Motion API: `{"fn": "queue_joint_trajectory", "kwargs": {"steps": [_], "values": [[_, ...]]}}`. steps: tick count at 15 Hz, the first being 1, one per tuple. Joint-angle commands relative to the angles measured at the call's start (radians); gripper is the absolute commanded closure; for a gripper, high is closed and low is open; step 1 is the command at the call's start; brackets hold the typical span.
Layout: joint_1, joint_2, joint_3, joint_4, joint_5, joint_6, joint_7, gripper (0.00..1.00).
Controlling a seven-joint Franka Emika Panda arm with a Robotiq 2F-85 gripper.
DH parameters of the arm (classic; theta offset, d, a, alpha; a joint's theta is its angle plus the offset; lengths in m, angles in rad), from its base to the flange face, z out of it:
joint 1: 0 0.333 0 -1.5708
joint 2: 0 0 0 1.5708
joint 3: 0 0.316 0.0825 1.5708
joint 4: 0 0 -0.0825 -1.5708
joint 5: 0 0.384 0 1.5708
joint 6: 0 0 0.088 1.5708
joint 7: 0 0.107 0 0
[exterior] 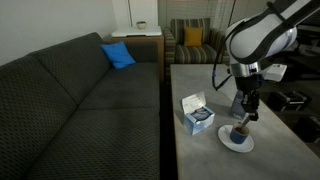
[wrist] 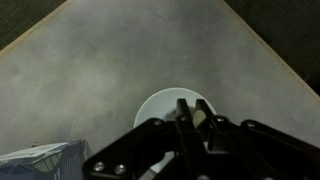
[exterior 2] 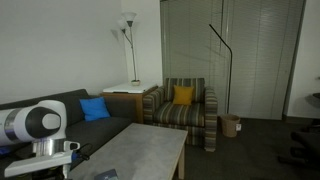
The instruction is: Stir the contents in the blue mug
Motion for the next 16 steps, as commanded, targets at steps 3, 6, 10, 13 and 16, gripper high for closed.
{"fn": "queue_joint_trajectory", "kwargs": {"steps": [3,6,10,13,16], "values": [[0.001,0.007,-0.013,0.006,-0.007,-0.005,0.010,0.97],[0.006,0.009,-0.017,0.010,-0.011,-0.028,0.011,0.97],[0.011,0.017,-0.016,0.019,-0.015,-0.060,0.003,0.97],[0.014,0.020,-0.011,0.022,-0.015,-0.079,-0.004,0.97],[0.016,0.022,-0.006,0.024,-0.014,-0.089,-0.012,0.97]]}}
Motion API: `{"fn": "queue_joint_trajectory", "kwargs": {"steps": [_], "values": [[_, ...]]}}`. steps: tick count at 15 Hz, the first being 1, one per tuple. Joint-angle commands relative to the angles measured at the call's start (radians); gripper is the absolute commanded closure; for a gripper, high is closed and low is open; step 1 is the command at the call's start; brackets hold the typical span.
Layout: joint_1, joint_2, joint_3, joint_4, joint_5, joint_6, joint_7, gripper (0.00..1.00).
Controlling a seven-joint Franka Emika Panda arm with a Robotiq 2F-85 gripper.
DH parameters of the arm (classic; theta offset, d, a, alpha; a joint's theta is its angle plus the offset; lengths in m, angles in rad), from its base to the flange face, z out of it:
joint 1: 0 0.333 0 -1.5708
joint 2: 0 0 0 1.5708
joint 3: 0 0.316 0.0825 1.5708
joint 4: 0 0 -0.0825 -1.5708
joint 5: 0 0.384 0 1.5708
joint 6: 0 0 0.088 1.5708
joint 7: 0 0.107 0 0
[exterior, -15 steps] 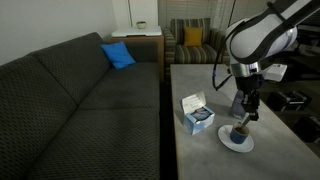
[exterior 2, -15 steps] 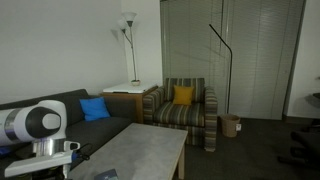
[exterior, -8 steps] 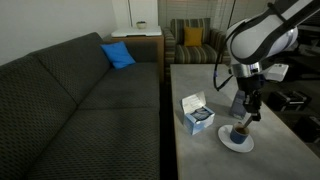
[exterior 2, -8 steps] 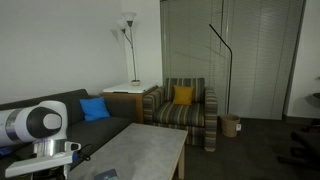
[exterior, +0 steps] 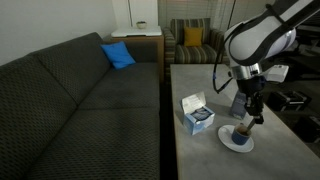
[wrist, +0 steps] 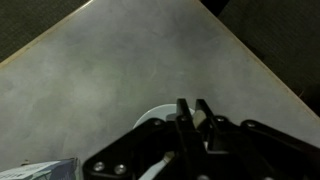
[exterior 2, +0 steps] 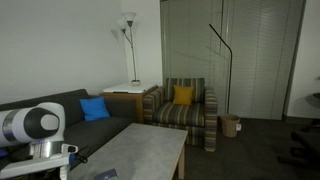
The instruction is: Stir the contents in the blue mug
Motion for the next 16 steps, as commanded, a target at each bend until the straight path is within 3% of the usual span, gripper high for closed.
{"fn": "queue_joint_trajectory", "kwargs": {"steps": [1,16], "values": [[0.004,0.018,0.003,0.024,-0.010,-0.027,-0.013,0.97],[-0.011,0.012,-0.003,0.024,-0.005,0.035,-0.001,0.97]]}}
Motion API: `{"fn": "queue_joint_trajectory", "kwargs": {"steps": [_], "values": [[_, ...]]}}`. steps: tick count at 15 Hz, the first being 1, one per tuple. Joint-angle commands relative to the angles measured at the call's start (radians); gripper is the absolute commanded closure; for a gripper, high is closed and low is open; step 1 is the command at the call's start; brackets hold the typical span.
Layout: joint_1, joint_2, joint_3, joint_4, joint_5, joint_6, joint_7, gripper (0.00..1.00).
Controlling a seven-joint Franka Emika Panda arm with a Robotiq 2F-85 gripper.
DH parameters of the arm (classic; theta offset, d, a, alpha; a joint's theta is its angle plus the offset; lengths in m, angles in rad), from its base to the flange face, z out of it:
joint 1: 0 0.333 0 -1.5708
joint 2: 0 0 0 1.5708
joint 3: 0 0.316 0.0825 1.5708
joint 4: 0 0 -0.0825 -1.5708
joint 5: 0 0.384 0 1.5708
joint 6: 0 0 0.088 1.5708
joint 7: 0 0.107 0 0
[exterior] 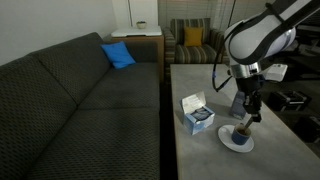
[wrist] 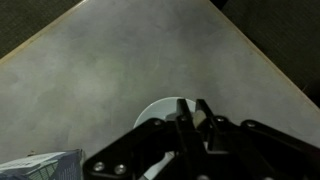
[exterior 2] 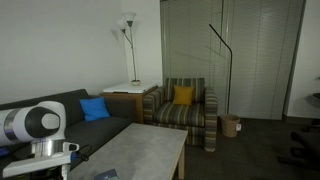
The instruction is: Stir the contents in the blue mug
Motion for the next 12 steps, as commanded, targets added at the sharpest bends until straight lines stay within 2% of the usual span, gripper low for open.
{"fn": "queue_joint_trajectory", "kwargs": {"steps": [1,7,12], "values": [[-0.008,0.010,-0.005,0.014,-0.006,0.016,0.005,0.97],[0.001,0.007,-0.029,0.013,-0.018,-0.009,0.022,0.97],[-0.005,0.014,-0.014,0.023,-0.013,-0.025,-0.014,0.97]]}}
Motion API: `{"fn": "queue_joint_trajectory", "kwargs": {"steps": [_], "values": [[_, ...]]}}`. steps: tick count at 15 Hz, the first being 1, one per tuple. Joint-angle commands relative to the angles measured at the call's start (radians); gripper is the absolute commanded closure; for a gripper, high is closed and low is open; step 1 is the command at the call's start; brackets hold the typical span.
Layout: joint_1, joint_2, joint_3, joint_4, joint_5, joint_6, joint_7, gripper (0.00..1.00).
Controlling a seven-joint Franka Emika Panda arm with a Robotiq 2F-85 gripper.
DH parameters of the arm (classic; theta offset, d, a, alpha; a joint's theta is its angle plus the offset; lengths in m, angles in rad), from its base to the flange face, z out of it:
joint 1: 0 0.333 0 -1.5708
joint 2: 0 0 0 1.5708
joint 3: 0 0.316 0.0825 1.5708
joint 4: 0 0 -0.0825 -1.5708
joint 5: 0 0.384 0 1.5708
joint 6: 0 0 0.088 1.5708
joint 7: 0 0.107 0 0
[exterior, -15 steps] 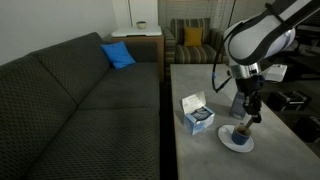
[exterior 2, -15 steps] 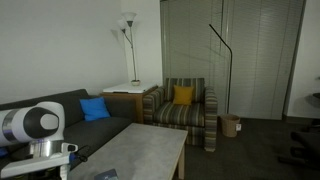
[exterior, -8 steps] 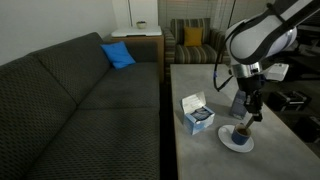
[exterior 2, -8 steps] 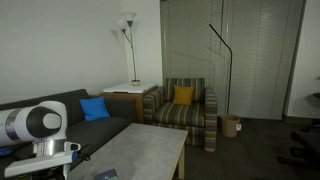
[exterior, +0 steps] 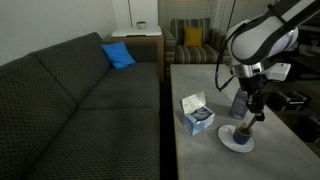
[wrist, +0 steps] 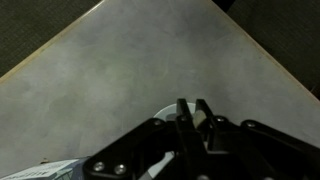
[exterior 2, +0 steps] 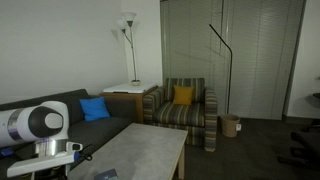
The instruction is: Stir the contents in the blue mug
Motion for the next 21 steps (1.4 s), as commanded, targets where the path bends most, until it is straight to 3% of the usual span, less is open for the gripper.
{"fn": "queue_joint_trajectory", "kwargs": {"steps": [1,8,21], "values": [[-0.005,0.015,0.012,0.023,-0.010,-0.026,-0.029,0.97],[-0.014,0.011,0.046,0.021,-0.002,-0.032,-0.108,0.97],[-0.036,0.016,0.030,0.041,0.000,-0.004,-0.091,0.97]]}}
